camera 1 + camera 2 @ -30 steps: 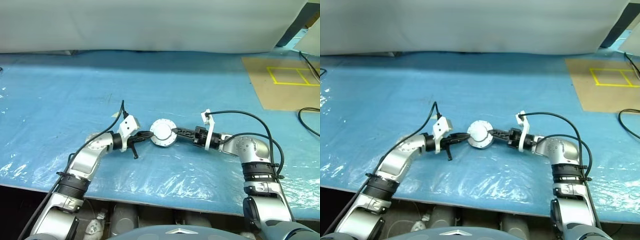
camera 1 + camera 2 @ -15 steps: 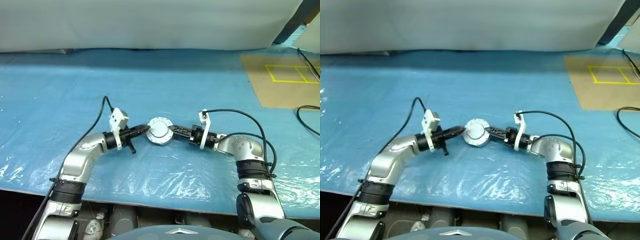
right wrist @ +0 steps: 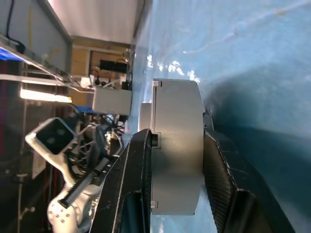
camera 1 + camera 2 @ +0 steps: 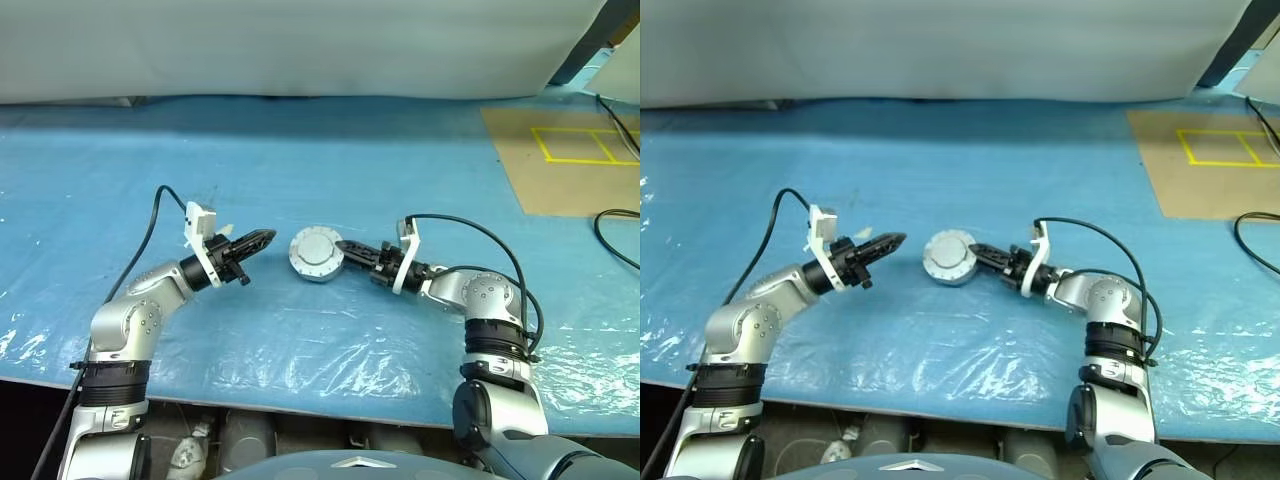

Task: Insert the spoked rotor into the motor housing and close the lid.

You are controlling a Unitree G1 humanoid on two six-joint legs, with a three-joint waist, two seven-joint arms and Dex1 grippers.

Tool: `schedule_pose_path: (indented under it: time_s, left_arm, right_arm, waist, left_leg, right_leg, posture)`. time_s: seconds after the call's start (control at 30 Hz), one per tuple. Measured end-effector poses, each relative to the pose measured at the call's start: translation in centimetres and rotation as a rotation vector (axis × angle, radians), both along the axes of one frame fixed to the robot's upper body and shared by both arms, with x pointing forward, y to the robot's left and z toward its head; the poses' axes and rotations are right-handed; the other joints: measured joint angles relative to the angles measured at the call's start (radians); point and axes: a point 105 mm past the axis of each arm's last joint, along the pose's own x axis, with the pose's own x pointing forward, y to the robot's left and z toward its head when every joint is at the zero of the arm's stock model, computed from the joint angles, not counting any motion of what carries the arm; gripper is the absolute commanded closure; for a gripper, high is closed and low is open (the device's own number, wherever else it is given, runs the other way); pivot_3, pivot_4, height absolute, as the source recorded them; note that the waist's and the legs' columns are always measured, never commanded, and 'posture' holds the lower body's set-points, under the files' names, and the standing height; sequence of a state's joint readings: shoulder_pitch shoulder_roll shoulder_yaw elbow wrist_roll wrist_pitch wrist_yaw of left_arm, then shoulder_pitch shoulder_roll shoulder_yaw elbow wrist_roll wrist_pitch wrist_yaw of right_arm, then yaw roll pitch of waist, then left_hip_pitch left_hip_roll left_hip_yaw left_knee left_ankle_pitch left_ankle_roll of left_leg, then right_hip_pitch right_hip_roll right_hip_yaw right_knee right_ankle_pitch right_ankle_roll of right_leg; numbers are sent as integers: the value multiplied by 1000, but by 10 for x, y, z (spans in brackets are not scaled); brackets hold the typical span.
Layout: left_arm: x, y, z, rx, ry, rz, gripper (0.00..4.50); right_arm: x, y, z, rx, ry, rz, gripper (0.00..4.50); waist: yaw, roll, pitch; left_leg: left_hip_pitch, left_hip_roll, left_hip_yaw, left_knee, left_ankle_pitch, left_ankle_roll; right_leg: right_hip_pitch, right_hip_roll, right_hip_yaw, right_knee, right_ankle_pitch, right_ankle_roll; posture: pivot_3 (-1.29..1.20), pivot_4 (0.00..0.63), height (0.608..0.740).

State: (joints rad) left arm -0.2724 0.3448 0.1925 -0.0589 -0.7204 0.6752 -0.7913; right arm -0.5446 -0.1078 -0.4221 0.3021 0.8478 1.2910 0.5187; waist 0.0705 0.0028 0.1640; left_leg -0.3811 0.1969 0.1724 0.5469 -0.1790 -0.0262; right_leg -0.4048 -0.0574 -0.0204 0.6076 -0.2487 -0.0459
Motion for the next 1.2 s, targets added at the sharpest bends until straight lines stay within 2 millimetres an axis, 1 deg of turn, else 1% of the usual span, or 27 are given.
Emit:
schedule_pose_path:
  time_s: [0.1, 0.13, 0.2, 0.3, 0.33, 0.4, 0.47, 0.5, 0.57, 0.67, 0.77, 0.87, 0.97, 1.1, 1.2]
  left_arm:
    - [-1, 0, 2, -73, 25, -1, 3910]
    - [-1, 1, 2, -92, 32, 0, 3623]
    - [-2, 4, 8, -154, 36, 3, 2928]
    - [3, 21, 16, -261, 59, 70, 1891]
    - [6, 27, 21, -325, 66, 94, 1496]
    - [9, 36, 33, -428, 69, 115, 860]
    - [7, 41, 43, -517, 77, 97, 131]
    - [5, 42, 45, -548, 88, 83, 13]
    - [0, 40, 42, -594, 129, 57, 13]
    - [-4, 35, 27, -622, 230, 39, 13]
    - [-5, 30, 12, -615, 308, 35, 13]
    - [-4, 28, 6, -618, 342, 30, 13]
    - [-5, 22, 7, -619, 353, -1, 13]
    - [-4, 8, 21, -646, 337, -92, 13]
    - [-6, 1, 23, -647, 342, -135, 13]
  right_arm:
    - [4, 15, 20, 58, -41, 20, 3365]
    - [5, 19, 28, 75, -57, 27, 3365]
    - [8, 19, 36, 81, -72, 16, 3365]
    - [9, 17, 42, 116, -76, 0, 3365]
    - [10, 16, 44, 121, -77, -7, 3365]
    - [11, 16, 46, 120, -78, -10, 3365]
    - [11, 17, 48, 127, -79, -7, 3365]
    - [11, 18, 49, 132, -80, -6, 3365]
    - [11, 20, 51, 137, -82, -2, 3365]
    - [13, 23, 58, 149, -94, 5, 3365]
    - [14, 24, 65, 164, -110, 9, 3365]
    - [15, 24, 73, 187, -127, 7, 3365]
    - [15, 24, 75, 191, -128, 2, 3365]
    - [14, 26, 77, 193, -131, 13, 3365]
    - [13, 28, 76, 185, -130, 20, 3365]
  waist:
    - [1, 0, 0]
    - [3, 0, 0]
    - [8, 0, 0]
    - [13, 0, 0]
    - [16, -1, 0]
    - [22, -1, 0]
    - [22, -1, 0]
    - [23, -1, 0]
    - [23, -1, 0]
    - [24, -1, 1]
    - [25, -1, 1]
    - [25, -1, 1]
    - [25, -1, 1]
    - [24, -1, 1]
    - [23, -1, 1]
  left_leg:
    - [-3, 0, 0, 0, 1, 2]
    - [-3, 0, 0, 0, 1, 2]
    - [-4, 0, 0, 0, 1, 1]
    - [-5, 0, 0, 0, 1, 1]
    - [-4, 0, -1, 1, 0, -1]
    - [-4, 0, -1, 2, -1, -2]
    - [-4, -1, -1, 2, -1, -2]
    - [-4, -1, -1, 2, -1, -2]
    - [-4, -4, -1, 2, -1, -2]
    - [-5, -4, -1, 2, -1, -2]
    - [-4, -5, -2, 2, -1, -2]
    - [-4, -5, -3, 3, -1, -3]
    - [-5, -6, -3, 4, -1, -3]
    - [-5, -6, -4, 5, -1, -3]
    - [-5, -6, -5, 5, -1, -3]
  right_leg:
    - [-2, 0, -2, 1, 1, 2]
    - [-2, 0, -2, 1, 1, 2]
    - [-2, 0, -3, 0, 1, 2]
    - [-2, 0, -3, 0, 1, 2]
    - [-2, 0, -3, 0, 1, 2]
    - [-2, 0, -3, 1, 1, 2]
    - [-2, 0, -3, 1, 2, 2]
    - [-2, 0, -3, 1, 2, 2]
    - [-2, 0, -3, 1, 2, 3]
    - [-2, 0, -3, 1, 2, 3]
    - [-2, 0, -3, 1, 2, 4]
    - [-1, 0, -2, 1, 3, 5]
    - [-1, 0, -2, 1, 3, 6]
    - [-1, 0, -2, 1, 4, 7]
    - [-1, 0, -2, 2, 4, 7]
  posture:
    - [0, 150, 740]
    - [0, 150, 740]
    - [0, 150, 740]
    - [0, 150, 740]
    - [0, 150, 740]
    - [0, 150, 740]
    - [0, 150, 740]
    - [0, 150, 740]
    - [0, 150, 740]
    - [0, 150, 740]
    - [0, 150, 740]
    - [0, 150, 740]
    - [0, 150, 740]
    - [0, 150, 740]
    - [0, 150, 740]
